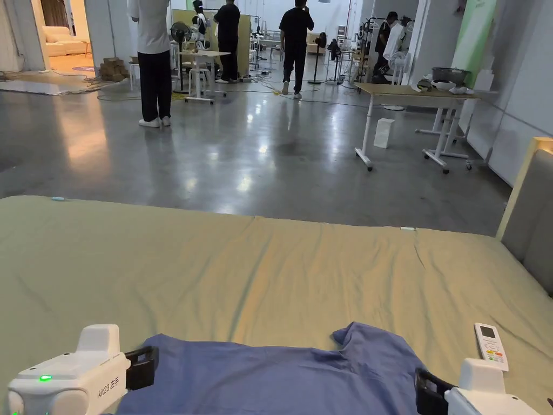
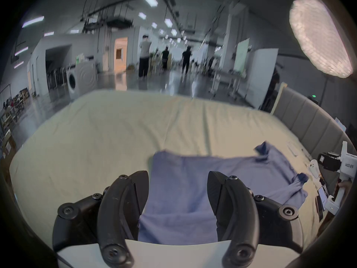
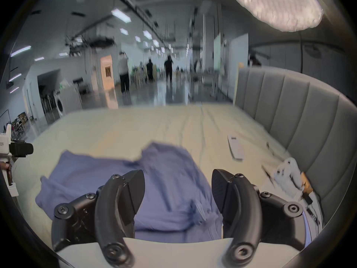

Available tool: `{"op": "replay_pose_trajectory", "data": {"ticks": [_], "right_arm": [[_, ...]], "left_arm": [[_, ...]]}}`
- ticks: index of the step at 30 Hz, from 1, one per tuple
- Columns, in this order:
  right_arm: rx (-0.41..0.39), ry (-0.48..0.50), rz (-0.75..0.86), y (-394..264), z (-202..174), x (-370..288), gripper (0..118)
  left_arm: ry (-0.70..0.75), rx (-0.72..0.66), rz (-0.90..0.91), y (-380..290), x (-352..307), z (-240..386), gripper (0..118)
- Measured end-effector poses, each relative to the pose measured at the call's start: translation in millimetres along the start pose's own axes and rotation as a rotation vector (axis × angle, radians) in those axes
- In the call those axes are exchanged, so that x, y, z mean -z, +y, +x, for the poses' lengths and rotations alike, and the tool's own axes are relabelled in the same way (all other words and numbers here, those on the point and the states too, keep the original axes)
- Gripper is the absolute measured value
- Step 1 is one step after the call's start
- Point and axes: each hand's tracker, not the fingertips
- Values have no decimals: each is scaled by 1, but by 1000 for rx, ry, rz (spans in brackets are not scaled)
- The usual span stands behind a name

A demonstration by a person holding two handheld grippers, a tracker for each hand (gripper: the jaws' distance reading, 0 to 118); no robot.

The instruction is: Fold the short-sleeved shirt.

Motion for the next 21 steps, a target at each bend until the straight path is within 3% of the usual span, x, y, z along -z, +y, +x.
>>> {"op": "replay_pose_trajectory", "data": {"ticks": [4, 6, 7, 8, 9, 10, 11, 12, 13, 21], "right_arm": [[25, -35, 186, 13, -22, -30, 74], [32, -41, 255, 18, -33, -44, 60], [-3, -30, 307, 29, -45, -61, 48], [-11, -42, 313, 32, -53, -69, 25], [-31, -47, 337, 34, -58, -73, 11], [-30, -42, 338, 33, -62, -74, 5], [-32, -50, 337, 32, -66, -77, 0], [-60, -62, 356, 34, -69, -79, 0], [-24, -23, 324, 31, -70, -77, 0], [-18, -18, 296, 24, -72, -80, 0]], "left_arm": [[7, 52, 187, 11, -45, 32, 65], [17, 66, 245, 13, -68, 47, 64], [24, 71, 271, 13, -76, 52, 62], [32, 74, 292, 13, -83, 57, 51], [34, 75, 305, 11, -89, 60, 34], [31, 87, 320, 10, -93, 63, 14], [48, 100, 324, 8, -96, 66, 7], [65, 110, 328, 7, -99, 68, 6], [56, 110, 328, 5, -102, 68, 0], [42, 85, 290, -8, -109, 53, 0]]}}
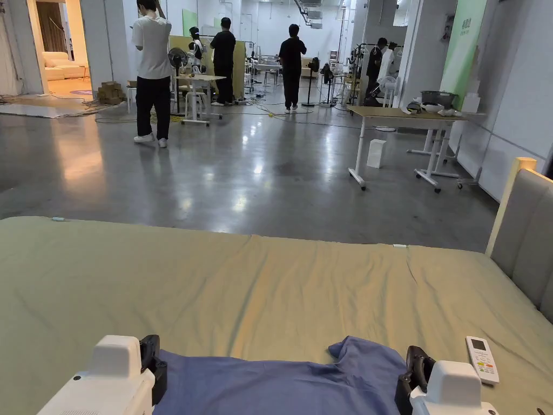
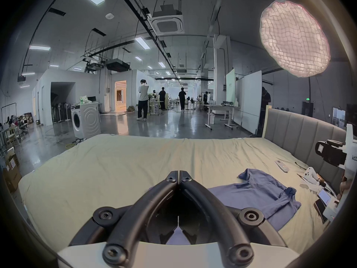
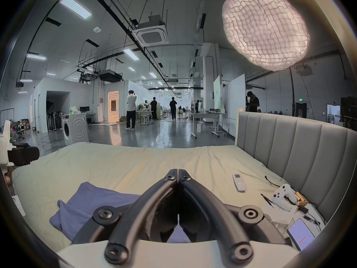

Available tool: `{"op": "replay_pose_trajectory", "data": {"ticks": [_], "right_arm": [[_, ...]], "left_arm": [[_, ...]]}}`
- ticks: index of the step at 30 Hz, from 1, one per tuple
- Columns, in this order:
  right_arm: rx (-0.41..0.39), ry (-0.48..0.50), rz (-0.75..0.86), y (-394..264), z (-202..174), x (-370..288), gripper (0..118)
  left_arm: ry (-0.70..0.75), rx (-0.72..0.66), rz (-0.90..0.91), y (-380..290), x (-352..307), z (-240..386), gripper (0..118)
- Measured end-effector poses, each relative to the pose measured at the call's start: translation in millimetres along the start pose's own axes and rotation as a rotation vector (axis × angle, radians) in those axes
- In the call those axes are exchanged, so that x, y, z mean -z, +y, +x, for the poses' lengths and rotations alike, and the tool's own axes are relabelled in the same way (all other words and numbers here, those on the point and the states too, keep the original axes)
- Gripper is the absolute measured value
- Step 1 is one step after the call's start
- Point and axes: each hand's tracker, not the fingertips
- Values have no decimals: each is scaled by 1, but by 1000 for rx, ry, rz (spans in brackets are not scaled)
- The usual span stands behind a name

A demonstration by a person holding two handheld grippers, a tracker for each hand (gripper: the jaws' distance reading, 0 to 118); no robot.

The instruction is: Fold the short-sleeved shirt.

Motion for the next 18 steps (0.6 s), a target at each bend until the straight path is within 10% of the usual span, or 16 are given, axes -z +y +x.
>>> {"op": "replay_pose_trajectory", "data": {"ticks": [13, 18], "right_arm": [[-3, -17, -91, -25, 15, -2, 0], [-9, -16, -129, -40, 17, 5, 0]], "left_arm": [[28, -79, -582, -90, 25, -86, 1], [91, -142, -778, -126, 48, -99, 90]]}}
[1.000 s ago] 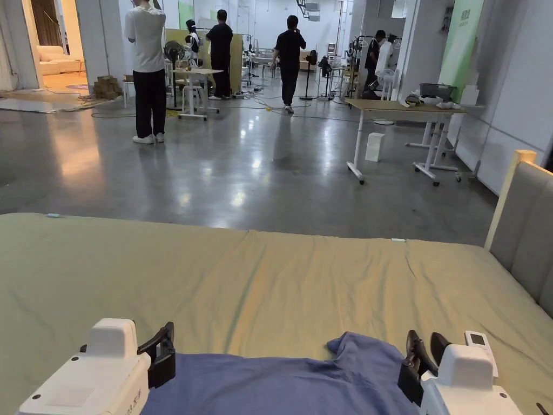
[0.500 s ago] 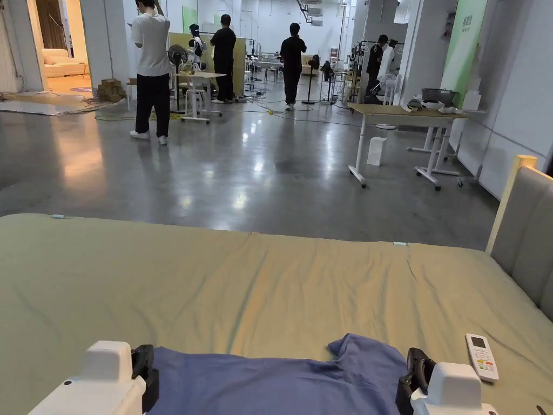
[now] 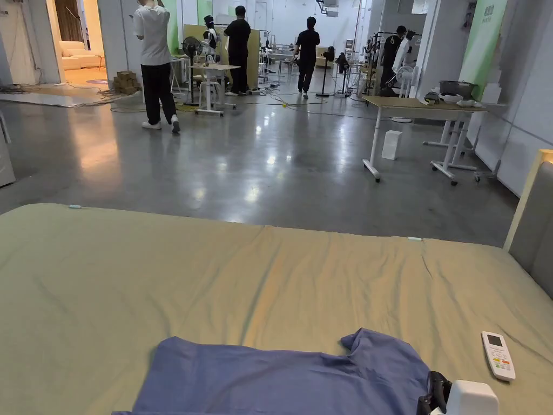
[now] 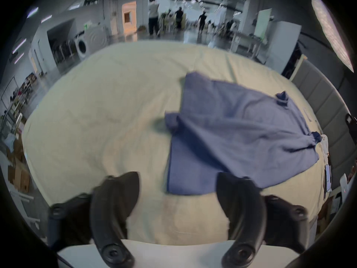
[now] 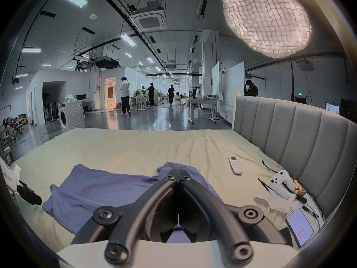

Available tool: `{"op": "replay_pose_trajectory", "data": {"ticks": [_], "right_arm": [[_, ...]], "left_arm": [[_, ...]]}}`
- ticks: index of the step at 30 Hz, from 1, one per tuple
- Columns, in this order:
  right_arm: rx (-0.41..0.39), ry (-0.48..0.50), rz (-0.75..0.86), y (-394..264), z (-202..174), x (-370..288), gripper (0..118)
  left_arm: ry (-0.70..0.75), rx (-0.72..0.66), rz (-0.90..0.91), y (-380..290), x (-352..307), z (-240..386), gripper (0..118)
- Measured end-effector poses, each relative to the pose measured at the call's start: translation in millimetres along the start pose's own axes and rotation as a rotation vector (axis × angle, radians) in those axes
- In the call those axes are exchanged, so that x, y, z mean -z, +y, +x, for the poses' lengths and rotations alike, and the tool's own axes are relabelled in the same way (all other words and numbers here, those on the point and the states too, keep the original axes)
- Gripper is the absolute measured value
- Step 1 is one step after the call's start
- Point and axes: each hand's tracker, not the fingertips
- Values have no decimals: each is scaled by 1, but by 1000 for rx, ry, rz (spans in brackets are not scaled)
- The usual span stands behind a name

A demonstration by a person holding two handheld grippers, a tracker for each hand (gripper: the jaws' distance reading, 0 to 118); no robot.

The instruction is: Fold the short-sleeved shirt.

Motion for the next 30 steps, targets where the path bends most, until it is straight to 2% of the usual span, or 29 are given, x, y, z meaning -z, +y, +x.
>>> {"op": "replay_pose_trajectory", "data": {"ticks": [4, 8, 10, 13, 14, 15, 16, 17, 18, 21, 24, 28, 30], "right_arm": [[-5, -2, -28, -9, 2, 3, 0], [-3, -18, -63, -14, 9, 1, 0], [6, -29, -77, -16, 17, -2, 0], [9, -57, -94, -22, 29, 3, 0], [11, -62, -100, -23, 32, 3, 0], [16, -67, -108, -25, 35, 4, 0], [70, -75, -167, -27, 38, 0, 0], [24, -73, -115, -23, 39, -1, 0], [32, -74, -130, -25, 40, -2, 0], [31, -72, -143, -32, 44, -1, 0], [25, -86, -187, -38, 52, 3, 0], [2, -68, -336, -45, 68, 15, 2], [-20, -36, -470, -51, 77, 28, 26]], "left_arm": [[7, -4, -39, -8, 26, 5, 89], [84, 23, -89, -17, 44, 19, 80], [100, 44, -39, -22, 37, 26, 64], [79, 80, -20, -22, 35, 34, 55], [74, 81, -22, -22, 34, 33, 43], [64, 78, -25, -21, 35, 32, 37], [51, 70, -26, -20, 36, 31, 28], [24, 56, -29, -18, 35, 30, 14], [9, 51, -32, -17, 34, 27, 10], [1, 72, -39, -16, 33, 25, 9], [-38, 32, -24, -18, 22, 18, 9], [-44, 35, 12, -20, 9, 11, 9], [-56, 39, 33, -18, 3, 10, 9]]}}
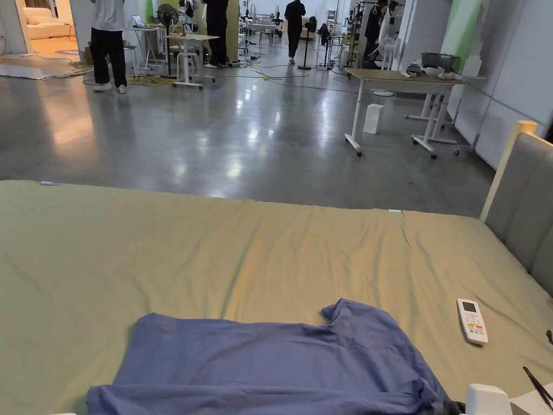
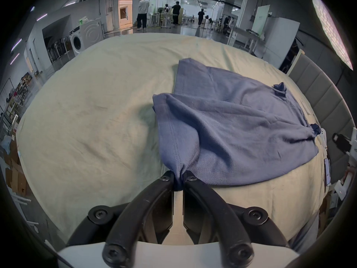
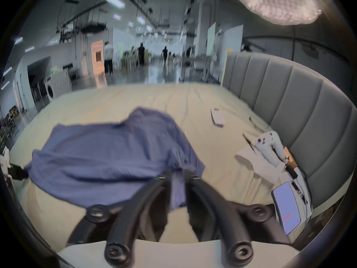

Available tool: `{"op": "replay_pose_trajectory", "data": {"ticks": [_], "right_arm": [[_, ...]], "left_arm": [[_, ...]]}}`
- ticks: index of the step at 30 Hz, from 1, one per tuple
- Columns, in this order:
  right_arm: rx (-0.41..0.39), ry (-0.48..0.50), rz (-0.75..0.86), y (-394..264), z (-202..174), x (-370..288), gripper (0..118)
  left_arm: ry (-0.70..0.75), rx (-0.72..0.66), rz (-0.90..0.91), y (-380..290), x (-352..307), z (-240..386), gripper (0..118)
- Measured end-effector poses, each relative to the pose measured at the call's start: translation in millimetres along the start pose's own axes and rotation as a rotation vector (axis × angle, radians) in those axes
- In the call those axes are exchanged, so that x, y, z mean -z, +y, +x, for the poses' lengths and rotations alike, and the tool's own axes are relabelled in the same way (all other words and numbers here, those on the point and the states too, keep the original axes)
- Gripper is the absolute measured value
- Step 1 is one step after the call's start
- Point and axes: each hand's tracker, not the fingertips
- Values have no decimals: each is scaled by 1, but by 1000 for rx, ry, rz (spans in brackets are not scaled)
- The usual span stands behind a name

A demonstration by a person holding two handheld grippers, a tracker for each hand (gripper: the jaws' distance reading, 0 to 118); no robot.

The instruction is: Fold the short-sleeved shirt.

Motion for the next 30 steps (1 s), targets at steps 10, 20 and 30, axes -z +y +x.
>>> {"op": "replay_pose_trajectory", "data": {"ticks": [10, 20, 30], "right_arm": [[-99, 74, -340, -28, 13, 102, 50], [-13, 93, -275, -27, 9, 82, 3], [61, 95, -134, 33, 21, 17, 3]], "left_arm": [[5, 11, 39, 3, -2, 0, 9], [9, -6, 56, -1, 0, 2, 9], [-50, 5, 229, 44, -44, 6, 9]]}}
